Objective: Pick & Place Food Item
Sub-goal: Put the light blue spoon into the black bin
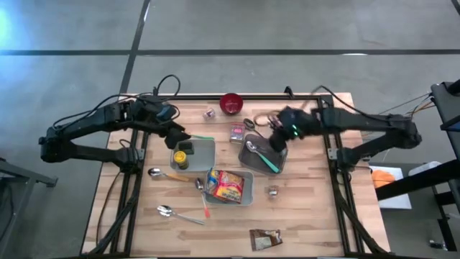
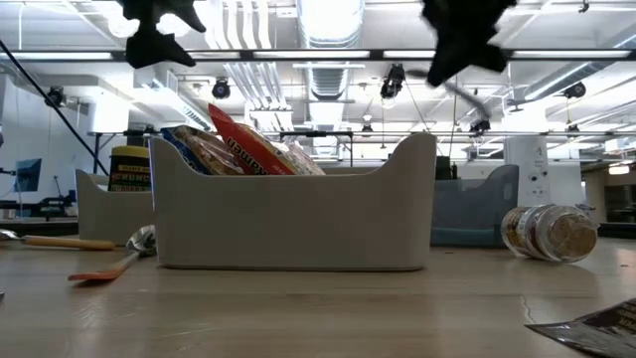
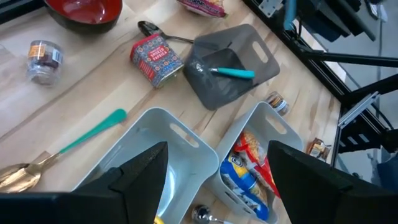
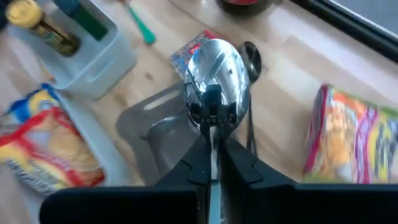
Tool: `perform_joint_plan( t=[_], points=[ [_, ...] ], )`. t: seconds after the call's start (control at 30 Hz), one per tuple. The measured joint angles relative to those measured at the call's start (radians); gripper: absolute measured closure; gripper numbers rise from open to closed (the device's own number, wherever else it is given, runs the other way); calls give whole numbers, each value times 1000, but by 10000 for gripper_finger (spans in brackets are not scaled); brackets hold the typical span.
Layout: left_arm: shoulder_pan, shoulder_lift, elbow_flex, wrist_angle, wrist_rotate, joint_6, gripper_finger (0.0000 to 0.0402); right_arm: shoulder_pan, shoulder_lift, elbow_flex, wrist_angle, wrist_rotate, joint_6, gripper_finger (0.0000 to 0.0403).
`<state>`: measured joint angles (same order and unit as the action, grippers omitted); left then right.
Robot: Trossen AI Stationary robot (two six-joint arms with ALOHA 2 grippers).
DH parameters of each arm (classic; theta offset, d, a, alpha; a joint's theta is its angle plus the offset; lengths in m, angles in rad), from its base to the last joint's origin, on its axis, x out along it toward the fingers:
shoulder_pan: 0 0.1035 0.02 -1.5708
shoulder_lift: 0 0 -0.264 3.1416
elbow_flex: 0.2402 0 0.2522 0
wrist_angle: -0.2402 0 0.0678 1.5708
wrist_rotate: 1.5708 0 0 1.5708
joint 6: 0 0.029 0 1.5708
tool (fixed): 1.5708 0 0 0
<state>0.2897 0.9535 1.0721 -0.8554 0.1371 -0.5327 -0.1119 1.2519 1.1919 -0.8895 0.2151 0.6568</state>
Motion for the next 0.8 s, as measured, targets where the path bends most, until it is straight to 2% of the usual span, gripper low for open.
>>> perform_joint_plan(
  t=[0.13,0.3,0.57,0.8],
  points=[
    [0,0,0,-1,0,-10,124,-86,106,6,8,-136,-153,394],
    [0,0,0,-5,-28,-32,124,-97,253,18,12,-171,-270,394],
    [0,0,0,-13,-61,-53,124,-98,409,39,86,-271,-328,394],
    [0,0,0,-22,-63,-53,124,-98,454,33,127,-276,-328,394]
  ],
)
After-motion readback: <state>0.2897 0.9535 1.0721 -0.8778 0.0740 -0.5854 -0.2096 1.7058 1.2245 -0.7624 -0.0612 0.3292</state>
